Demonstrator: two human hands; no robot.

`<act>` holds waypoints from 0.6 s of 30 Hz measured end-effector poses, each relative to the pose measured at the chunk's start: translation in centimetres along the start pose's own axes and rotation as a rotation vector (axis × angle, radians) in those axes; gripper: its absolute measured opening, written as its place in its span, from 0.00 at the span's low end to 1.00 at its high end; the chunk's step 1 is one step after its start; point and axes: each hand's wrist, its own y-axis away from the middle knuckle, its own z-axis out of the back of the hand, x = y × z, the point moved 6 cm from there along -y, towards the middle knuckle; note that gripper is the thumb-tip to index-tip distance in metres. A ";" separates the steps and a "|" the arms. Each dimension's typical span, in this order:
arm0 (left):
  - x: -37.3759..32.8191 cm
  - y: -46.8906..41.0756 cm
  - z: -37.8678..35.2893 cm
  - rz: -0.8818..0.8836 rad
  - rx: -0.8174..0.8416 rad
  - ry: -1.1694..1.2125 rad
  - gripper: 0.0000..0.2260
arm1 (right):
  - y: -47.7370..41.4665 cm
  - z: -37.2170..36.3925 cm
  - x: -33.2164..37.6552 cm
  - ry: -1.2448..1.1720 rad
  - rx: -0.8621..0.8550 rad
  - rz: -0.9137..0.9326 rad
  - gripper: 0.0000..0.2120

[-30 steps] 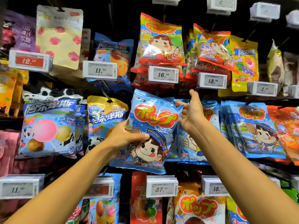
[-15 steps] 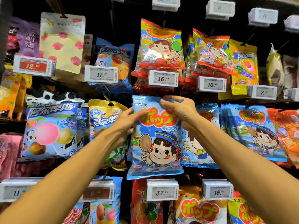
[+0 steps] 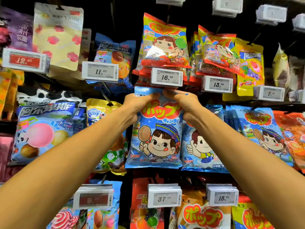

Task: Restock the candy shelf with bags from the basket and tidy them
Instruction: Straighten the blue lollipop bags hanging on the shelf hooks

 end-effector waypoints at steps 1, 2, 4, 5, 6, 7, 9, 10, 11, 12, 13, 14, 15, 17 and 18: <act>0.0 0.0 0.0 0.013 -0.011 0.008 0.10 | 0.0 -0.1 0.1 -0.002 0.004 -0.024 0.18; -0.1 0.0 0.0 0.032 -0.017 0.017 0.11 | 0.0 -0.2 0.1 -0.007 0.010 -0.050 0.19; 0.0 0.0 -0.1 0.077 -0.006 0.026 0.14 | 0.2 -0.4 0.2 -0.010 0.015 -0.092 0.20; 0.0 0.0 -0.2 0.097 -0.002 0.017 0.16 | 0.2 -0.3 0.2 -0.009 0.011 -0.113 0.21; 0.1 -0.1 -0.2 0.116 0.002 0.010 0.17 | 0.2 -0.2 0.0 -0.007 0.009 -0.135 0.22; 0.3 -0.1 -0.2 0.134 0.009 0.009 0.17 | 0.2 -0.1 -0.2 -0.005 0.005 -0.156 0.23; 0.7 0.0 -0.3 0.167 0.027 0.012 0.17 | 0.3 -0.1 -0.5 -0.011 0.005 -0.172 0.23; 0.9 0.0 -0.4 0.179 0.032 0.011 0.18 | 0.4 -0.1 -0.5 -0.022 0.000 -0.162 0.22; 1.0 0.1 -0.4 0.188 0.034 0.012 0.17 | 0.4 -0.2 -0.5 -0.037 -0.008 -0.149 0.22; 1.1 0.1 -0.4 0.198 0.038 0.014 0.17 | 0.3 -0.2 -0.5 -0.048 -0.019 -0.142 0.22; 1.2 0.1 -0.4 0.212 0.048 0.020 0.16 | 0.4 -0.2 -0.5 -0.053 -0.026 -0.150 0.23; 1.2 0.2 -0.5 0.228 0.066 0.027 0.14 | 0.5 -0.3 -0.6 -0.057 -0.018 -0.176 0.22; 1.1 0.2 -0.6 0.244 0.091 0.035 0.12 | 0.7 -0.4 -0.7 -0.063 0.009 -0.216 0.18; 1.2 0.2 -0.8 0.285 0.138 0.047 0.10 | 1.2 -1.1 -0.8 -0.097 0.102 -0.296 0.10; 1.2 0.2 -0.8 0.312 0.159 0.050 0.10 | 1.2 -1.1 -0.8 -0.108 0.124 -0.320 0.09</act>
